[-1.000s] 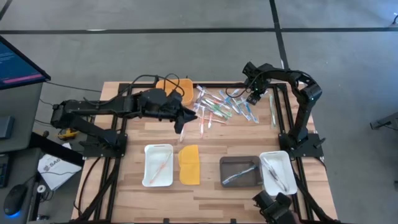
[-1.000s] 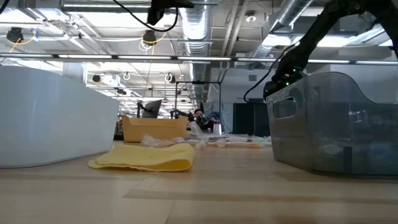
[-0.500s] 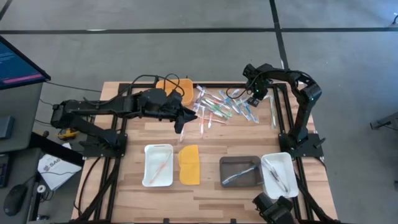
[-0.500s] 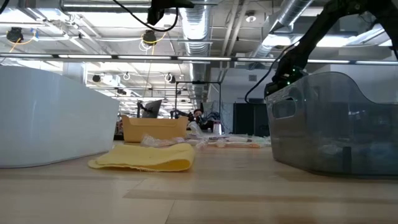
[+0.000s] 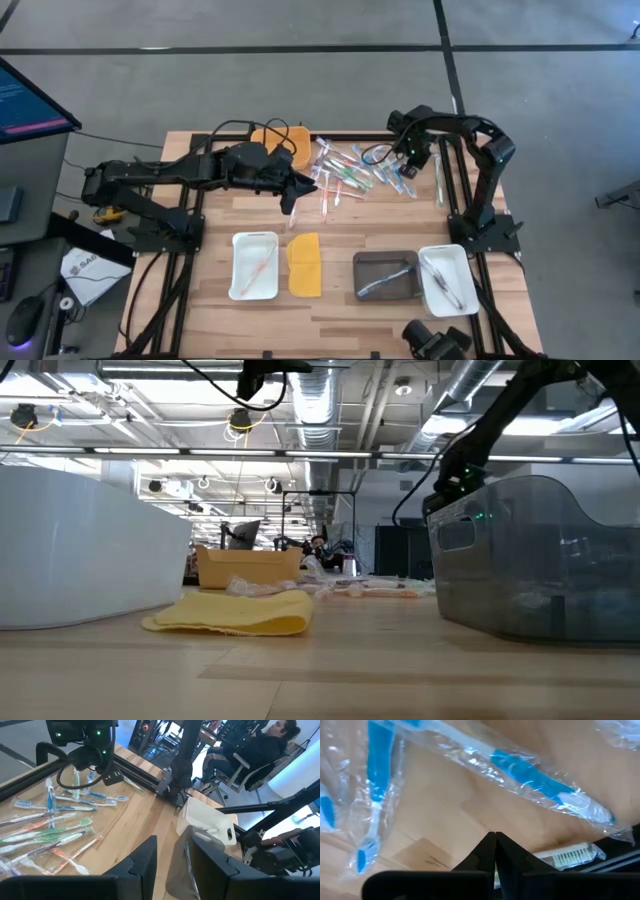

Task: Pick & Place Toothbrushes
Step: Put the blue toothbrush into the black bin

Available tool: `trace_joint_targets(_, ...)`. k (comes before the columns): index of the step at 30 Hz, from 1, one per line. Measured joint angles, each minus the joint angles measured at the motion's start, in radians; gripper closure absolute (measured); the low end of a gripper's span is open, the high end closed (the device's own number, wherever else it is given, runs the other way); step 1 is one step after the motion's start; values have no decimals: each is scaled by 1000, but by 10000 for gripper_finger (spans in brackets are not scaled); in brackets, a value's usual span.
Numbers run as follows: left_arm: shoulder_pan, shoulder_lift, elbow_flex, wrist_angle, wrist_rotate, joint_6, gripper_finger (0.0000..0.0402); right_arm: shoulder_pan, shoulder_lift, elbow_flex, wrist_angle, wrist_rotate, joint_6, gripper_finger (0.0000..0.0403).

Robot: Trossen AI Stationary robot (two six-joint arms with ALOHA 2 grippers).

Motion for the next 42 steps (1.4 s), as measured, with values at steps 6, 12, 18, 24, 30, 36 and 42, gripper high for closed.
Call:
trace_joint_targets(6,0,0,0,0,0,0,294,28,0,0,6,-1,0,399)
trace_joint_targets(12,0,0,0,0,8,-2,294,27,0,0,5,-2,19,401)
trace_joint_targets(18,0,0,0,0,8,-2,294,6,0,58,19,-57,189,402)
trace_joint_targets(24,0,0,0,2,8,-2,294,-48,0,112,8,-118,489,402)
trace_joint_targets(30,0,0,0,3,7,-2,294,-140,-1,79,25,-184,827,384)
trace_joint_targets(36,-1,0,0,5,7,-2,294,-186,-10,46,25,-231,1174,329)
trace_joint_targets(42,-15,0,0,2,7,-2,294,-130,-50,47,144,-246,1284,283)
